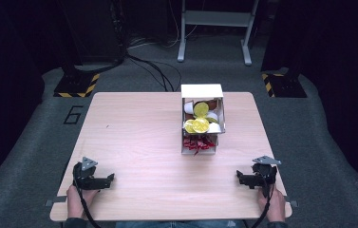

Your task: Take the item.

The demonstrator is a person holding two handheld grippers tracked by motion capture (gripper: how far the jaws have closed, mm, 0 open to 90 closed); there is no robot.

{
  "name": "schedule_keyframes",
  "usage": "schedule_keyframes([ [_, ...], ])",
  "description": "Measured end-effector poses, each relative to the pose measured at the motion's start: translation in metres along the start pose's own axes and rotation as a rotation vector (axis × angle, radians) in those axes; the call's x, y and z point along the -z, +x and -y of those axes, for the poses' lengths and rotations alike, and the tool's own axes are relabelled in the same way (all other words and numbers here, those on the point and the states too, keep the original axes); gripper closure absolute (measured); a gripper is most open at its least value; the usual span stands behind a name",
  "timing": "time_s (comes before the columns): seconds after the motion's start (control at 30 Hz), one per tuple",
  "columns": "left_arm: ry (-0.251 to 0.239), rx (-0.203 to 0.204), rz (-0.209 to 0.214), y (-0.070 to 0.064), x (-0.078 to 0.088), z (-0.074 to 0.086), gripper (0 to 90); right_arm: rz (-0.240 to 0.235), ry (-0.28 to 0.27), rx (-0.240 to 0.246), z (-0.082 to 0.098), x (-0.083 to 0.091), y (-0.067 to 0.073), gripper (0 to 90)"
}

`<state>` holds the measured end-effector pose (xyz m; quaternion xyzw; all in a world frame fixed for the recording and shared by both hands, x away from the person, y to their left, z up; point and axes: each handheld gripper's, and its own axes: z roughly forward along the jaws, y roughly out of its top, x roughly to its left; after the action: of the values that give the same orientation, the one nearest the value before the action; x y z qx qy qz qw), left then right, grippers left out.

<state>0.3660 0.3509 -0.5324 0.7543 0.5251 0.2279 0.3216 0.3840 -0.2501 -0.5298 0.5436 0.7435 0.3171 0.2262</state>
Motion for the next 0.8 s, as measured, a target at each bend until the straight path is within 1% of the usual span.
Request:
schedule_keyframes([
  [0.07,-0.004,0.002,-0.006,0.000,0.000,0.000,0.4,0.000,0.000,-0.001,0.000,0.000,0.000,0.0],
  [0.13,-0.002,-0.002,-0.002,0.000,0.000,0.000,0.5,0.001,0.000,-0.001,0.000,0.000,0.000,0.0],
  [0.17,0.000,-0.006,-0.009,-0.001,0.001,0.000,0.5,0.010,-0.002,-0.005,0.000,0.000,0.001,0.0],
  [0.23,-0.003,-0.003,-0.018,-0.003,0.001,0.001,0.5,0.012,-0.002,-0.007,0.000,0.000,0.001,0.0],
  [0.27,-0.012,-0.010,-0.024,-0.003,0.001,0.001,0.5,0.013,-0.006,-0.008,0.000,0.000,0.001,0.0],
  [0.4,-0.007,-0.009,-0.028,-0.003,0.002,0.001,0.8,0.011,-0.001,-0.008,0.000,0.000,0.001,0.0],
  [0.43,-0.008,-0.007,-0.019,-0.004,0.003,0.001,1.6,0.010,-0.001,-0.007,0.000,0.000,0.001,0.0],
  [0.47,-0.008,-0.007,-0.019,-0.004,0.003,0.001,2.5,0.007,0.000,-0.006,0.000,0.000,0.001,0.0],
  [0.53,-0.022,0.003,-0.008,-0.003,0.003,0.002,2.1,0.007,0.000,-0.007,0.000,0.000,0.001,0.0],
  [0.57,-0.014,0.008,0.009,-0.002,0.004,0.001,1.7,0.008,0.000,-0.007,0.000,0.000,0.001,0.0],
  [0.6,-0.025,0.014,0.007,-0.003,0.004,0.001,1.7,0.007,0.000,-0.008,0.000,0.000,0.001,0.0],
  [0.63,-0.019,0.014,0.010,-0.003,0.005,0.000,1.4,0.008,0.000,-0.007,0.000,0.000,0.001,0.0],
  [0.67,-0.022,0.022,0.026,-0.004,0.006,-0.002,1.1,0.008,0.000,-0.008,0.000,0.000,0.001,0.0],
  [0.7,-0.034,0.028,0.030,-0.004,0.007,-0.003,1.1,0.009,0.000,-0.009,0.000,0.000,0.001,0.0],
  [0.77,-0.037,0.029,0.032,-0.005,0.008,-0.005,0.9,0.009,0.000,-0.009,0.000,0.000,0.001,0.0],
  [0.8,-0.038,0.024,0.041,-0.007,0.011,-0.009,0.9,0.009,0.000,-0.009,0.000,0.000,0.001,0.0],
])
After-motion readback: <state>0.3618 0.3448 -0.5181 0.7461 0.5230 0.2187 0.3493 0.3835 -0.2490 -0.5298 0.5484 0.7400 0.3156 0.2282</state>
